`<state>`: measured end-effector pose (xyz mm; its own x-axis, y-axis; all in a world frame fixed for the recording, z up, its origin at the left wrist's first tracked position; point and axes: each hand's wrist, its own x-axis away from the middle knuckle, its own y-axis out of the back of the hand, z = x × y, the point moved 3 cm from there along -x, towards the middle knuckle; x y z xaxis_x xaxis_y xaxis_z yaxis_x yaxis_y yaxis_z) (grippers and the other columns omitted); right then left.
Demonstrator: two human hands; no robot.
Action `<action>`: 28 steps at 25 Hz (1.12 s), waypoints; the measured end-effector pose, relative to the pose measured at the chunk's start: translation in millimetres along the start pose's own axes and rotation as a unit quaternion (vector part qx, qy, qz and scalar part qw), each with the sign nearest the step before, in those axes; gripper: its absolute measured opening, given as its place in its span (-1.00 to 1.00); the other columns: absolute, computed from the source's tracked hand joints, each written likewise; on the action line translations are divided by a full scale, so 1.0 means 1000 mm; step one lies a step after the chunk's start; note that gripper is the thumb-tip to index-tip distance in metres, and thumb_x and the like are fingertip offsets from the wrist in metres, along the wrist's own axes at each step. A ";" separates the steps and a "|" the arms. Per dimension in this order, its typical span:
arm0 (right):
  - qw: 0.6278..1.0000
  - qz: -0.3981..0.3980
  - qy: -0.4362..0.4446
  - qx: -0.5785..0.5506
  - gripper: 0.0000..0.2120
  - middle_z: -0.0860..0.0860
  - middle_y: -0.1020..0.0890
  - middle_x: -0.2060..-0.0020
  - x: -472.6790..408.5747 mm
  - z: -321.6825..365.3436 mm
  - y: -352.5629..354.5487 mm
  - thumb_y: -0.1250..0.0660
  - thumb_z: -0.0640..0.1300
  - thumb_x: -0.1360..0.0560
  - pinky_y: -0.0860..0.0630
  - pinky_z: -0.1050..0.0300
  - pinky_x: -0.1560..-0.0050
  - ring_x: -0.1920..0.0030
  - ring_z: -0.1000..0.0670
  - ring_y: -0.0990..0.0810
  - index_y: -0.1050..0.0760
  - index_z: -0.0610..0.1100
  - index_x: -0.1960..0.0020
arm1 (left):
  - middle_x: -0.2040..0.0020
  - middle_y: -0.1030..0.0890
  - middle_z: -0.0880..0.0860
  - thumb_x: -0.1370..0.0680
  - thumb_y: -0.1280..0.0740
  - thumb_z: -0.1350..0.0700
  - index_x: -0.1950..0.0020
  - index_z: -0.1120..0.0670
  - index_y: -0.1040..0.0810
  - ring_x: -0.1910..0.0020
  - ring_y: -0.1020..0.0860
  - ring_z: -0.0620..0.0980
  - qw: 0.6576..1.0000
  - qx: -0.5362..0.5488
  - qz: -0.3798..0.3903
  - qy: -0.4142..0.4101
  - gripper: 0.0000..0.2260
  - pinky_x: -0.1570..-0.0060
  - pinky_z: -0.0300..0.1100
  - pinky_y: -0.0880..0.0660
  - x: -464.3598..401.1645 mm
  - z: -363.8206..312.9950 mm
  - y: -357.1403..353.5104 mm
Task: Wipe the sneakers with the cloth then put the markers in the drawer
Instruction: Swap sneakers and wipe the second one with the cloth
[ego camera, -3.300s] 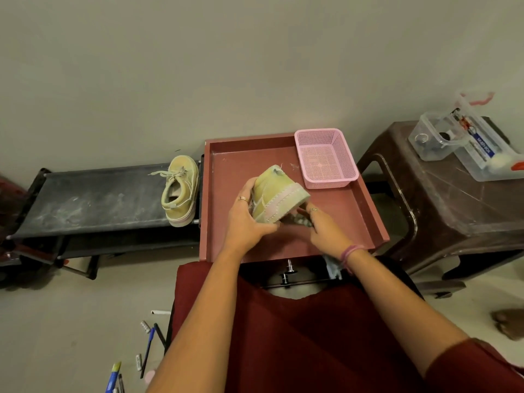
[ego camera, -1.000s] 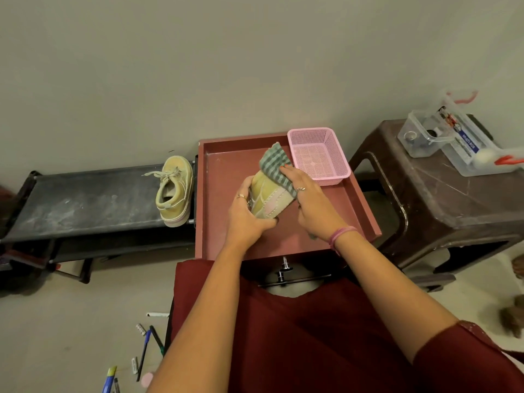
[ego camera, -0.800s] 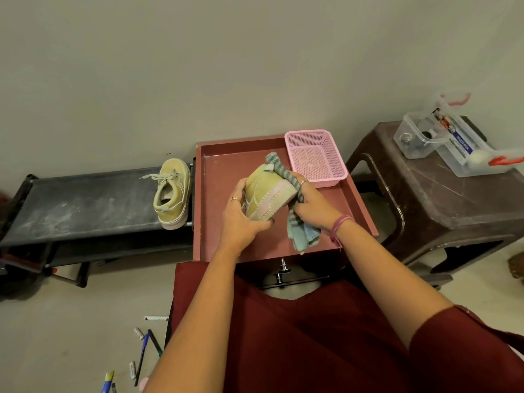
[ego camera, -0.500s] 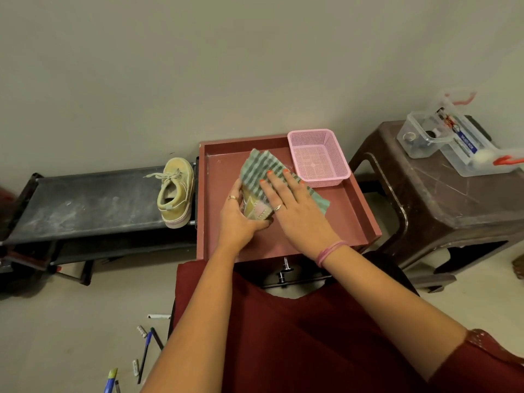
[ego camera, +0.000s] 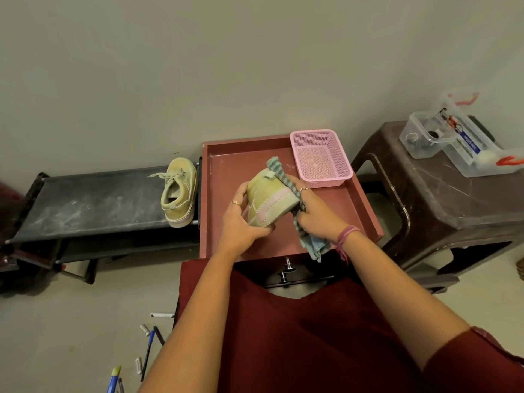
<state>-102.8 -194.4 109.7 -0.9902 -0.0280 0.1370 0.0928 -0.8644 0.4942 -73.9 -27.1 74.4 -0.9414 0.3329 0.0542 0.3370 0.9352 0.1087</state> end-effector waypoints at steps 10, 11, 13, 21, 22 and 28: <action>0.991 -0.082 0.092 0.058 -0.21 0.01 -0.27 -0.41 0.019 0.009 0.008 -0.10 -0.55 -0.32 -0.08 0.43 -0.39 -0.40 0.16 -0.20 -0.19 -0.06 -0.48 | -0.33 -0.42 -0.18 -0.19 -0.60 0.35 -0.44 -0.15 -0.21 -0.35 -0.40 -0.16 0.998 -0.035 0.042 0.009 -0.03 -0.34 -0.14 -0.40 -0.006 -0.010 -0.020; 0.993 -0.082 0.078 0.036 -0.20 -0.01 -0.27 -0.42 0.017 0.009 0.010 -0.10 -0.57 -0.33 -0.10 0.35 -0.42 -0.41 0.13 -0.20 -0.18 -0.06 -0.49 | -0.42 -0.35 -0.14 -0.18 -0.64 0.25 -0.51 -0.11 -0.12 -0.40 -0.33 -0.18 0.997 -0.054 0.050 0.002 0.06 -0.38 -0.15 -0.34 -0.007 -0.019 -0.020; 0.996 -0.073 0.042 -0.011 -0.20 -0.03 -0.26 -0.44 0.010 0.008 0.016 -0.12 -0.58 -0.35 -0.15 0.28 -0.41 -0.43 0.10 -0.21 -0.16 -0.06 -0.49 | -0.50 -0.21 -0.08 -0.17 -0.67 0.09 -0.57 -0.04 -0.03 -0.44 -0.23 -0.19 0.993 -0.099 0.059 -0.016 0.14 -0.41 -0.23 -0.22 -0.010 -0.040 -0.022; 0.899 -0.130 0.166 0.383 -0.32 -0.12 -0.15 -0.51 0.021 0.025 -0.010 -0.18 -0.37 -0.44 -0.09 -0.16 -0.49 -0.51 -0.22 -0.03 -0.09 -0.15 -0.52 | -0.23 -0.51 -0.05 -0.15 -0.52 -0.05 -0.30 -0.01 -0.43 -0.17 -0.48 -0.19 0.988 -0.148 -0.017 -0.042 -0.27 -0.20 -0.23 -0.45 -0.022 -0.059 -0.017; 0.873 -0.157 0.199 0.417 -0.39 -0.16 -0.21 -0.48 0.023 0.020 -0.013 -0.12 -0.31 -0.46 -0.16 -0.19 -0.46 -0.49 -0.26 -0.10 -0.12 -0.17 -0.51 | -0.20 -0.53 -0.07 -0.16 -0.52 -0.03 -0.25 -0.05 -0.43 -0.14 -0.50 -0.21 0.990 -0.138 -0.016 -0.035 -0.32 -0.18 -0.23 -0.47 -0.021 -0.059 -0.017; 0.883 -0.199 0.225 0.360 -0.50 -0.13 -0.32 -0.41 0.017 0.002 -0.008 -0.05 -0.21 -0.49 -0.09 -0.04 -0.47 -0.45 -0.15 -0.15 -0.19 -0.09 -0.44 | -0.09 -0.57 -0.16 -0.19 -0.54 0.15 -0.20 -0.13 -0.40 0.00 -0.49 -0.47 0.996 -0.088 -0.011 -0.027 -0.36 -0.09 -0.30 -0.51 -0.017 -0.059 -0.020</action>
<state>-119.8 -187.2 109.7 -0.8855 -0.1306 -0.4459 -0.3900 -0.3127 0.8661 -63.6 -58.5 130.3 -0.9465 0.3228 -0.0024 0.3091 0.9085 0.2812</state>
